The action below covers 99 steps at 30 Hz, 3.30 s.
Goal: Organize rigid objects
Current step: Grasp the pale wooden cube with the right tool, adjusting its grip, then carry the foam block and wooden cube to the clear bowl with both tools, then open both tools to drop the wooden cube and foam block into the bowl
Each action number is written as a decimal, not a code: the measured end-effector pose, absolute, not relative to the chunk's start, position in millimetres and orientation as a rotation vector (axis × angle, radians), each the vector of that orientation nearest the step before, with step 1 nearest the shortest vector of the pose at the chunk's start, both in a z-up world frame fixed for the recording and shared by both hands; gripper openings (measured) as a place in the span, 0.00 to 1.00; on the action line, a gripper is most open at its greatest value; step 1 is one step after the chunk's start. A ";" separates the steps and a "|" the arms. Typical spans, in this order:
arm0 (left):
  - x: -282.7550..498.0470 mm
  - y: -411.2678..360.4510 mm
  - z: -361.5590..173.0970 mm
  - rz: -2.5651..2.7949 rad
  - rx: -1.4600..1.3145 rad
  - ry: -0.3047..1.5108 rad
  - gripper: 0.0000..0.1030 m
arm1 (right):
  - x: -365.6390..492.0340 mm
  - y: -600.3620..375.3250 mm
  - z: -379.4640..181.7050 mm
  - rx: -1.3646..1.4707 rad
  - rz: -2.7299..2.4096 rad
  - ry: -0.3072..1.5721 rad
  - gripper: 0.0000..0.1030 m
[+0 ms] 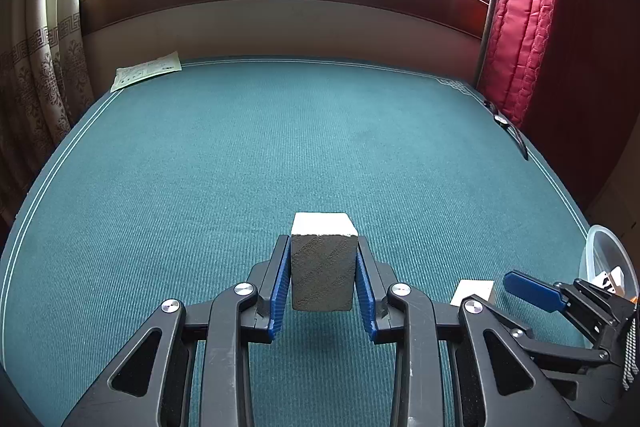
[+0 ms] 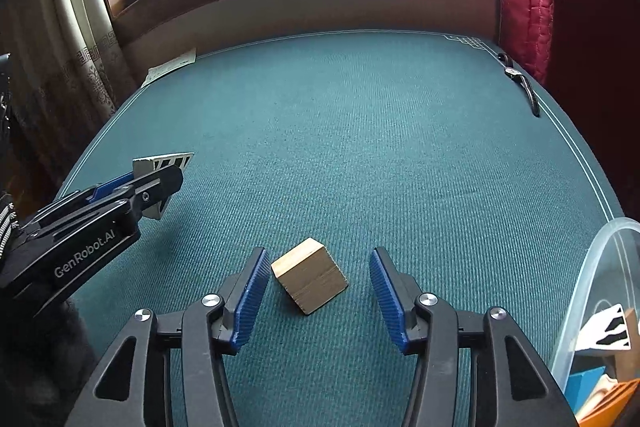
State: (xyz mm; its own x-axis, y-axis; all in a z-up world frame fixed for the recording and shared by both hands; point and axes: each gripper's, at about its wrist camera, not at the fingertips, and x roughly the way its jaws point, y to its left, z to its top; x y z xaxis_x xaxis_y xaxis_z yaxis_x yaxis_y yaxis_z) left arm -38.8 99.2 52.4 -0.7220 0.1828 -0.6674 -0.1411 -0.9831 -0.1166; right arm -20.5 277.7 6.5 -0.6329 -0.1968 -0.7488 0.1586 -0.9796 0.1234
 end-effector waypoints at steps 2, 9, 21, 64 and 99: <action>-38.9 99.1 52.4 2.762 -1.080 -0.085 0.30 | -24.0 274.8 4.0 1.236 -2.660 -0.039 0.53; -39.2 100.6 52.3 2.756 -1.085 -0.080 0.30 | -18.6 262.8 0.2 1.217 -2.688 0.086 0.41; -37.6 104.5 52.9 2.753 -1.081 -0.071 0.30 | -5.2 283.3 18.5 1.185 -2.749 -0.081 0.40; -15.1 133.6 53.7 2.672 -1.087 0.055 0.30 | 83.1 451.1 47.7 1.166 -3.123 -0.455 0.40; 58.2 297.0 81.2 2.229 -0.952 0.264 0.30 | 118.4 521.2 37.0 1.067 -3.228 -0.727 0.84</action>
State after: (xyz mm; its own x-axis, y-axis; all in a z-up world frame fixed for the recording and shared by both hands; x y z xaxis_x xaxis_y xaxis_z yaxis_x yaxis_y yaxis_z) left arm 58.2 297.0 81.2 -0.4935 0.5171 -0.6994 -0.6661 -0.7417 -0.0784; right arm 118.4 521.2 37.0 -0.7614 0.1801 -0.6228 -0.4298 -0.8594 0.2769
